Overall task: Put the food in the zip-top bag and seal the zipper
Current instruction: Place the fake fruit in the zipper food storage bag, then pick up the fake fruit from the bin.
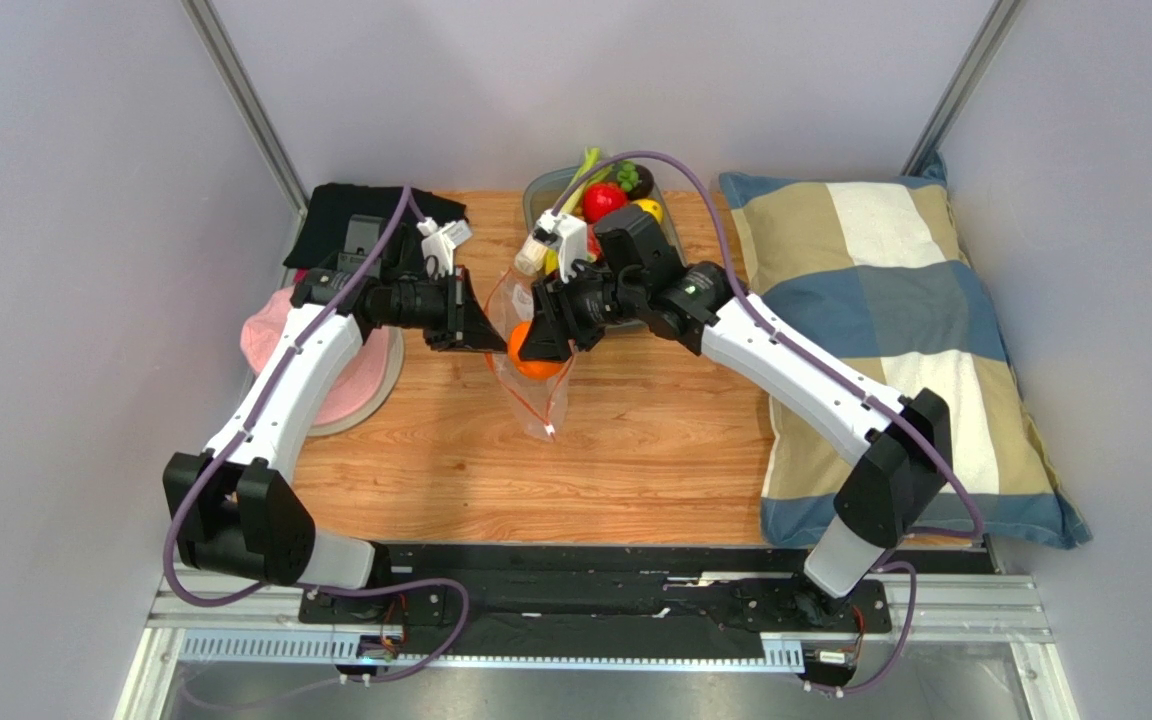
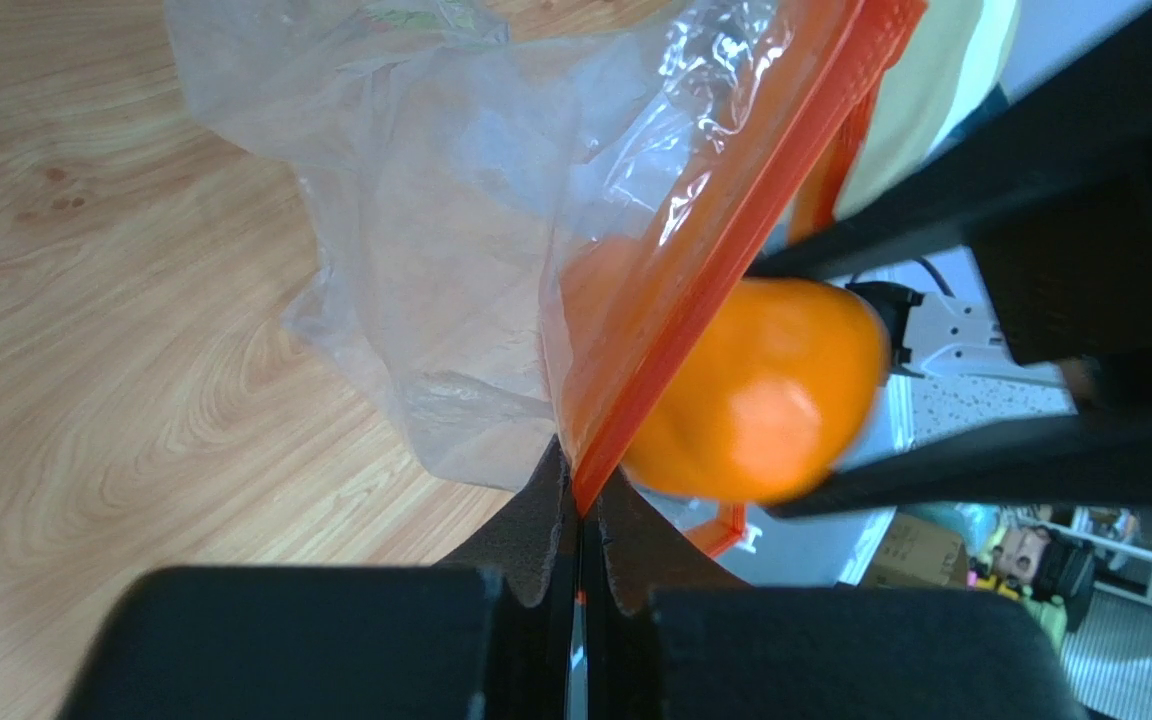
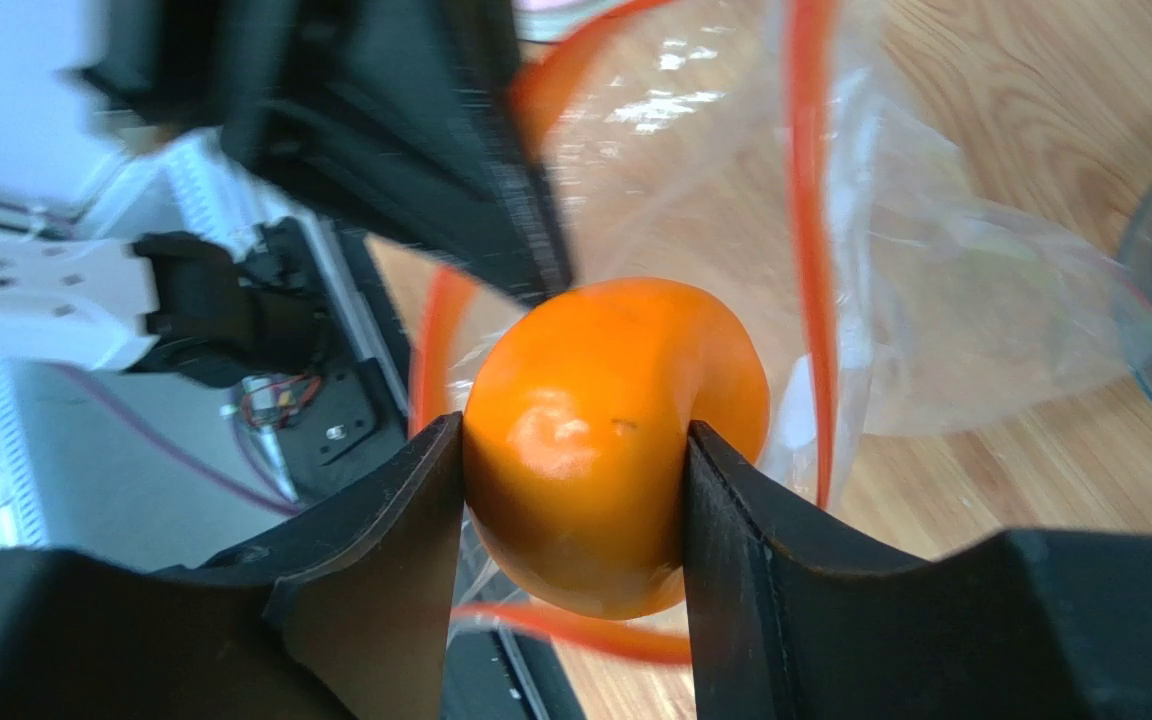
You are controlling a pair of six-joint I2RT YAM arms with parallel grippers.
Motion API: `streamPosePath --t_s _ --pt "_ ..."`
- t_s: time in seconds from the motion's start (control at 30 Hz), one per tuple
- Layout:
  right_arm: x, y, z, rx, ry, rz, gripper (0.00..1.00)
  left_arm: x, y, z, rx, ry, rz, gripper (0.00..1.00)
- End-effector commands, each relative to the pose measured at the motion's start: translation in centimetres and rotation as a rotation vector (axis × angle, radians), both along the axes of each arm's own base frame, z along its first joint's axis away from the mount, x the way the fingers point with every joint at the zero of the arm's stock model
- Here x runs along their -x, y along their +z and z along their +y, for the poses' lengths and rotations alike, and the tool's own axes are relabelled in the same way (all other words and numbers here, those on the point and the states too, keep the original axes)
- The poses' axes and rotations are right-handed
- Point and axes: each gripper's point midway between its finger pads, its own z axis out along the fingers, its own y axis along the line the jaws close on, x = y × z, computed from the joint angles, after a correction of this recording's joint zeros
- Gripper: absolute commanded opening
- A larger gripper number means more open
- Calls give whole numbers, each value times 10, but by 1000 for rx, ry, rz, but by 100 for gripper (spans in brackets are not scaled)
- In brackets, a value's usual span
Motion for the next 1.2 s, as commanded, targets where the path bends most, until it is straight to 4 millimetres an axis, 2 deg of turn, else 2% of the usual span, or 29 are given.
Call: streamPosePath --t_s 0.0,0.03,0.07,0.13,0.17,0.2,0.27,0.3,0.33,0.4,0.43,0.5,0.63,0.67,0.73,0.77,0.8,0.87,0.9,0.97,1.0,1.17 --pt "-23 -1 7 37 -80 -88 27 4 19 -9 101 -47 -14 0" --pt "-22 -1 8 40 -72 -91 32 4 17 -8 103 -45 -3 0" --pt "-17 -1 11 37 -50 -86 46 4 15 -7 102 -42 5 0" --pt "-14 2 14 22 -30 -76 61 0 12 -2 103 -25 15 0" --pt "-11 5 16 10 -11 -65 76 -1 10 -1 101 -21 23 0" --pt "-10 8 15 9 -3 -59 81 -3 9 3 103 -11 26 0" --pt "-9 28 16 -27 15 -72 90 -6 7 6 101 4 34 0" --pt "-8 34 14 -38 23 -69 92 -7 6 8 100 10 37 0" --pt "-10 51 12 -68 24 -87 93 -9 6 11 99 20 37 0" --pt "-18 66 3 -99 16 -98 95 -11 5 14 96 28 37 0" --pt "-31 75 -6 -112 -14 -117 95 -13 4 16 94 36 41 0" --pt "-45 76 -16 -104 -54 -134 95 -13 3 17 93 38 44 0" --pt "-104 44 -54 6 -206 -171 94 -16 2 20 85 45 37 0" --pt "-120 31 -58 47 -244 -180 94 -17 3 21 85 48 34 0" --pt "-141 22 -67 82 -281 -212 93 -19 3 23 82 55 35 0" --pt "-155 6 -68 119 -299 -212 93 -21 2 25 79 61 37 0" --pt "-163 10 -67 118 -304 -235 92 -22 3 25 78 63 37 0" --pt "-175 -3 -68 158 -302 -258 89 -23 2 27 73 68 42 0" --pt "-182 -18 -67 183 -303 -246 88 -25 3 30 68 76 39 0" --pt "-188 -32 -70 219 -314 -244 85 -25 3 33 61 81 39 0" --pt "-192 -47 -70 243 -311 -230 84 -27 3 35 56 89 34 0" --pt "-202 -83 -76 323 -328 -206 80 -27 2 39 52 97 38 0"
